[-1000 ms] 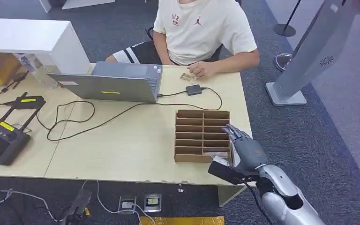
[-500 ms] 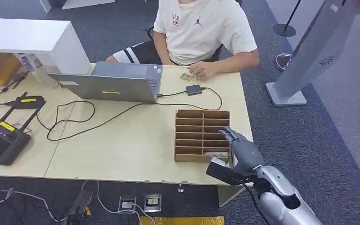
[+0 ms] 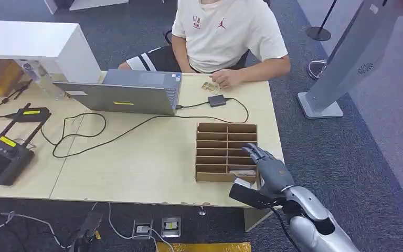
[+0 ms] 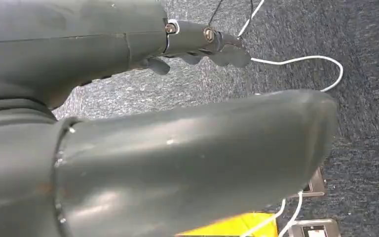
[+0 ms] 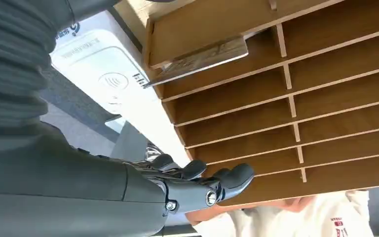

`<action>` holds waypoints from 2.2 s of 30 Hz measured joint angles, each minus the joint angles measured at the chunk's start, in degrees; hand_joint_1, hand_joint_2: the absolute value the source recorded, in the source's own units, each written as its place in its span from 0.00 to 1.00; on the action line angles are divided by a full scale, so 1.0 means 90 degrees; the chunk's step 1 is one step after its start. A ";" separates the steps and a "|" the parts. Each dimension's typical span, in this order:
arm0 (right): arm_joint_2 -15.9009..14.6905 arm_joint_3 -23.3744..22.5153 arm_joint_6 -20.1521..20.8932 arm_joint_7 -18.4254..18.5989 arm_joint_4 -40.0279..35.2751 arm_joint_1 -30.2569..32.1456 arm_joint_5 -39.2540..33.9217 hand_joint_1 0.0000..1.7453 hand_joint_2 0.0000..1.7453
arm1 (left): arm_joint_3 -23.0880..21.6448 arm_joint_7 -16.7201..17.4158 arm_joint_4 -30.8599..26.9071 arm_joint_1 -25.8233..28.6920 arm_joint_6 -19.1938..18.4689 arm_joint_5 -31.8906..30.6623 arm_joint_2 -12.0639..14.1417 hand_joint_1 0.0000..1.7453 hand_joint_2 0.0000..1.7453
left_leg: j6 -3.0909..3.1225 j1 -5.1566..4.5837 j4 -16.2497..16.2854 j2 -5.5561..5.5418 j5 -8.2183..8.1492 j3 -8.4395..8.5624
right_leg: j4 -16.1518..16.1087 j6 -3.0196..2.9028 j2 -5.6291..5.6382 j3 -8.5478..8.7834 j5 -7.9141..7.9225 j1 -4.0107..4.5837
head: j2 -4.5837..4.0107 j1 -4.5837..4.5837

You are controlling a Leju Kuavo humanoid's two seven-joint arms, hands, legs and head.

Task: Pass the card to the sensor for recognition and then transmit it.

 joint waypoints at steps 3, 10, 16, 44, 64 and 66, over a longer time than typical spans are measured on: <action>0.0002 0.0010 0.0039 -0.0029 0.0002 -0.0010 -0.0005 0.00 1.00 | 0.0000 -0.0124 0.0000 0.0020 0.0046 0.0019 -0.0002 0.00 0.00 | 0.0000 0.0000 0.0000 0.0000 0.0000 0.0000 | 0.0000 0.0000 0.0000 0.0000 0.0000 0.0000 | 0.0000 0.0000; 0.0005 0.0075 0.0226 -0.0066 0.0007 -0.0021 -0.0143 1.00 1.00 | 0.0000 -0.0333 0.0000 0.0075 0.0080 0.0029 -0.0005 0.00 0.00 | 0.0000 0.0000 0.0000 0.0000 0.0000 -0.0001 | 0.0000 0.0000 -0.0001 0.0000 0.0000 0.0000 | 0.0000 0.0002; 0.0005 0.0114 0.0413 -0.0051 0.0007 -0.0041 -0.0279 1.00 1.00 | 0.0000 -0.0333 0.0000 0.0076 0.0066 0.0049 -0.0005 0.00 0.00 | 0.0000 0.0000 0.0000 0.0000 0.0000 -0.0001 | 0.0000 0.0000 -0.0001 0.0000 0.0000 0.0000 | 0.0000 0.0002; 0.0090 0.0076 -0.0828 -0.0107 0.0083 -0.0377 0.0177 1.00 1.00 | 0.0000 -0.0566 0.0002 0.0140 0.0146 0.0100 -0.0005 0.00 0.00 | 0.0000 0.0000 0.0000 0.0000 0.0000 0.0000 | 0.0001 0.0000 0.0001 0.0001 0.0001 0.0000 | 0.0000 0.0000; 0.0109 -0.1173 -0.0629 -0.0467 -0.0488 -0.1684 0.0632 1.00 1.00 | 0.0000 -0.0724 0.0005 0.0145 0.0177 -0.0005 -0.0005 0.00 0.00 | 0.0000 -0.0001 0.0001 0.0003 0.0003 0.0004 | 0.0001 0.0000 0.0001 0.0001 0.0003 -0.0001 | 0.0000 0.0002; 0.0109 -0.1227 -0.0619 -0.0503 -0.0488 -0.1756 0.0649 1.00 1.00 | 0.0000 -0.0724 0.0005 0.0143 0.0175 -0.0015 -0.0005 0.00 0.00 | 0.0000 -0.0001 0.0001 0.0003 0.0003 0.0003 | 0.0001 0.0000 0.0001 0.0001 0.0003 -0.0001 | 0.0000 0.0002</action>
